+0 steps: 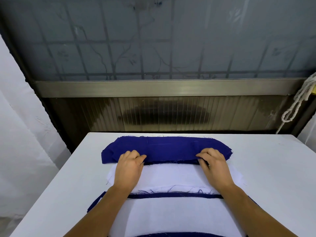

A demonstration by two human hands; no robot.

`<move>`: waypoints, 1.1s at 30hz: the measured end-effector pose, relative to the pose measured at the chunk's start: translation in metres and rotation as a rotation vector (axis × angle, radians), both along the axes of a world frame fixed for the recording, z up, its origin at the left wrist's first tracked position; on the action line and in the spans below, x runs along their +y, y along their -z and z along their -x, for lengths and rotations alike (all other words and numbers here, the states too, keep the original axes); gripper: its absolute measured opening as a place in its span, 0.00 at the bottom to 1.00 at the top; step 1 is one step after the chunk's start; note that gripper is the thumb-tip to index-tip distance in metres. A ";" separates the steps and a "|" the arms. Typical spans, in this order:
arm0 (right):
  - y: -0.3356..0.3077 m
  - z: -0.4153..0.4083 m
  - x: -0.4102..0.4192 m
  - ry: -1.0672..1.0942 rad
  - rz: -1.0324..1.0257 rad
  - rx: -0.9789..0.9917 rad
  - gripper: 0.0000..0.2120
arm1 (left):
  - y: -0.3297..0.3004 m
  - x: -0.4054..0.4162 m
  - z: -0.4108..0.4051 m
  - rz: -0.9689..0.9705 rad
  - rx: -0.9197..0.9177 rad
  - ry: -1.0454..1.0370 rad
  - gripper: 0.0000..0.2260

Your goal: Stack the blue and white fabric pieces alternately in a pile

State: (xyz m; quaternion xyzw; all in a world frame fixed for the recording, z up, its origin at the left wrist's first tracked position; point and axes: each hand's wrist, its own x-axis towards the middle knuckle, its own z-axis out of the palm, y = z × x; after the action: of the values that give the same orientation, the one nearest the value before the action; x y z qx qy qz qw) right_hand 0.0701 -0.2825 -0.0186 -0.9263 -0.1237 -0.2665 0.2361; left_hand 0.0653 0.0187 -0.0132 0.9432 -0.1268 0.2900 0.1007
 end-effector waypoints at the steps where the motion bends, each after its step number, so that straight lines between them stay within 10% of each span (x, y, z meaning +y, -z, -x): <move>1: -0.005 0.004 0.000 -0.011 0.002 -0.018 0.08 | -0.003 0.001 0.003 0.000 -0.026 0.009 0.17; 8: -0.039 0.067 -0.012 -0.077 0.146 0.153 0.05 | -0.026 0.026 0.057 0.007 -0.005 0.181 0.06; 19: -0.070 0.111 -0.041 -0.176 0.212 0.698 0.09 | -0.051 0.067 0.112 0.192 0.594 0.274 0.07; 29: -0.063 0.113 -0.042 -0.042 0.099 -0.155 0.06 | -0.062 0.069 0.112 0.230 0.053 0.147 0.06; 33: -0.013 0.138 -0.049 -0.195 0.204 -0.230 0.22 | -0.021 0.070 0.142 0.086 0.131 0.277 0.16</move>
State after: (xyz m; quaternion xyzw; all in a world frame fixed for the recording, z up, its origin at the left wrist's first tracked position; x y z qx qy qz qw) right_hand -0.0682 -0.3313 -0.0059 -0.8925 -0.2653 -0.3326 0.1497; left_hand -0.0770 0.0885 0.0073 0.9284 -0.2366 0.2162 0.1881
